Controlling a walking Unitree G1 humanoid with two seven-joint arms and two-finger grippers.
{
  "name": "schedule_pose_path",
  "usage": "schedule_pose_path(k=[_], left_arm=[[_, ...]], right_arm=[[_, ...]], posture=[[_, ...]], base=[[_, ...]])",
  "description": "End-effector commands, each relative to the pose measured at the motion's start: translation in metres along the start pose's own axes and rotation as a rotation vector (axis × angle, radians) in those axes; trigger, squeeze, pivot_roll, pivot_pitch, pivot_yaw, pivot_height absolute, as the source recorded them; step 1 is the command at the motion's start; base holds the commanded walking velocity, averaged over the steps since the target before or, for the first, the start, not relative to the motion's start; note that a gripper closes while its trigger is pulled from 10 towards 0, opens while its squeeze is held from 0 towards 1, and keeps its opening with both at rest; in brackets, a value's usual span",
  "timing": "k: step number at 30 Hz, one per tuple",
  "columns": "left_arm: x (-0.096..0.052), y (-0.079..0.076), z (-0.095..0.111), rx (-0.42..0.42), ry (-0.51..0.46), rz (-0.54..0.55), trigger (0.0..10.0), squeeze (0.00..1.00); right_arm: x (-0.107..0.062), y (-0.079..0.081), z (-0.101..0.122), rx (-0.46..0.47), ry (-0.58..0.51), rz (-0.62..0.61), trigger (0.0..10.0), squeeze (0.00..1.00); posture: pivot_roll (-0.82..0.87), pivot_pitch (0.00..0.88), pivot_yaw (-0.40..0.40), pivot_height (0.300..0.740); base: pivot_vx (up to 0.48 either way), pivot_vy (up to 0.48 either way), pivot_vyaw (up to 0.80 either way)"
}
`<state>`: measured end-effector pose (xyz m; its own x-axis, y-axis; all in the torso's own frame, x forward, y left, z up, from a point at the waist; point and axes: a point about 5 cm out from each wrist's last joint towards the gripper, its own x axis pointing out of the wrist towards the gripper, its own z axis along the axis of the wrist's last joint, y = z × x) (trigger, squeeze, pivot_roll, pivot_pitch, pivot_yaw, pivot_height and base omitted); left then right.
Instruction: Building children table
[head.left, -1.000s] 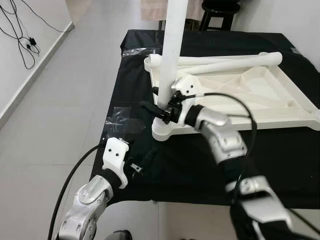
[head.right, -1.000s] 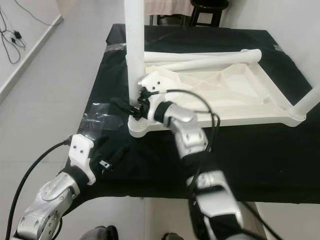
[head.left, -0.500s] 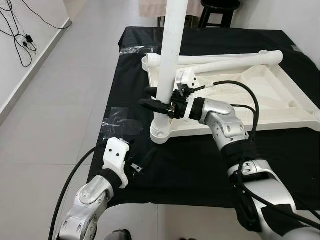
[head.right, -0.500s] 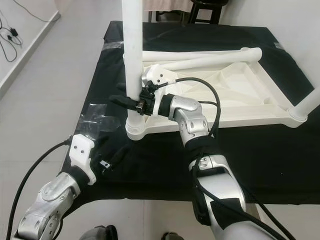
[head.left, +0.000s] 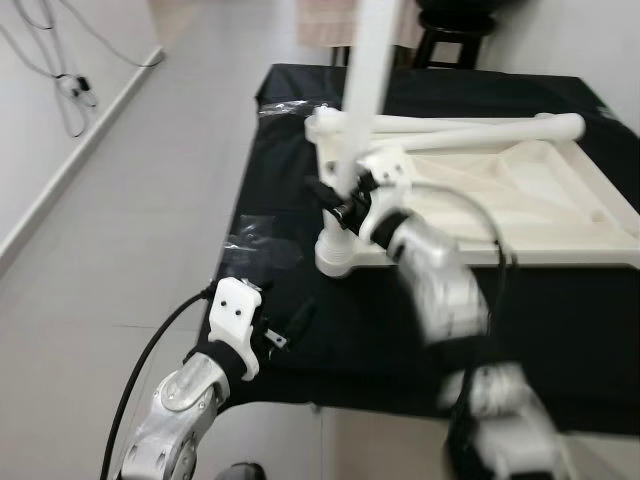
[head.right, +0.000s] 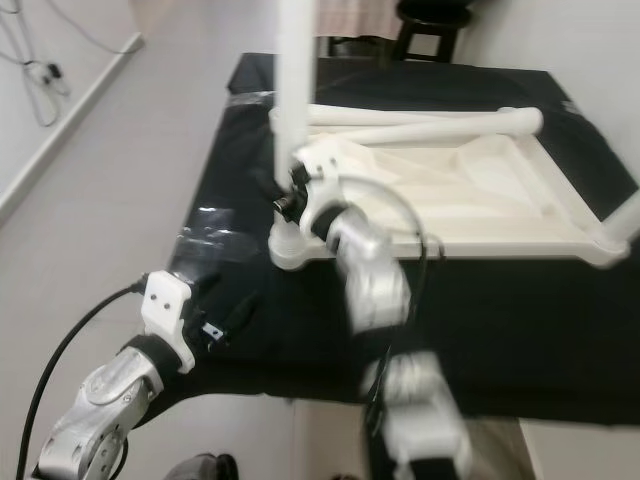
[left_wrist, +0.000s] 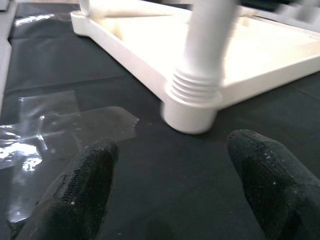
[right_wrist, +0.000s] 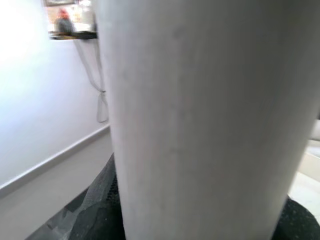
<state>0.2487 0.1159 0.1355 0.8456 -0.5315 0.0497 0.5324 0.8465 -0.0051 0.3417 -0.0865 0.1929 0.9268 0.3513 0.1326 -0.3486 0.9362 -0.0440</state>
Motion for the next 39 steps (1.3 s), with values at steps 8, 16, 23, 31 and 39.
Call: schedule_pose_path(k=[8,16,23,31,39], left_arm=[[-0.001,-0.001,-0.002,0.011,0.005,0.007,10.0,0.0],[-0.001,-0.001,-0.002,0.016,-0.001,0.003,0.0,0.0],[0.0,-0.002,-0.001,0.014,-0.006,0.006,0.0,0.0],[0.0,-0.003,-0.001,0.015,-0.009,0.012,0.0,0.0],[-0.002,-0.004,-0.001,0.016,-0.008,0.015,0.0,0.0]], right_arm=[[0.01,-0.001,-0.035,-0.053,0.188,0.006,9.5,0.0],[0.025,-0.012,0.01,-0.015,0.01,0.197,10.0,1.0],[0.035,-0.026,0.041,-0.141,-0.021,0.571,10.0,0.0],[0.033,-0.024,0.034,-0.163,0.091,0.879,10.0,0.0],[0.039,-0.02,0.032,-0.078,0.083,0.895,0.0,0.0]], posture=[[0.15,0.147,-0.04,0.74],[0.16,0.14,-0.037,0.74],[0.16,0.142,-0.04,0.74],[0.18,0.146,-0.052,0.74],[0.2,0.155,-0.057,0.74]], base=[[0.0,0.0,0.0],[0.0,0.0,0.0],[0.0,0.0,0.0],[0.0,0.0,0.0],[0.0,0.0,0.0]])
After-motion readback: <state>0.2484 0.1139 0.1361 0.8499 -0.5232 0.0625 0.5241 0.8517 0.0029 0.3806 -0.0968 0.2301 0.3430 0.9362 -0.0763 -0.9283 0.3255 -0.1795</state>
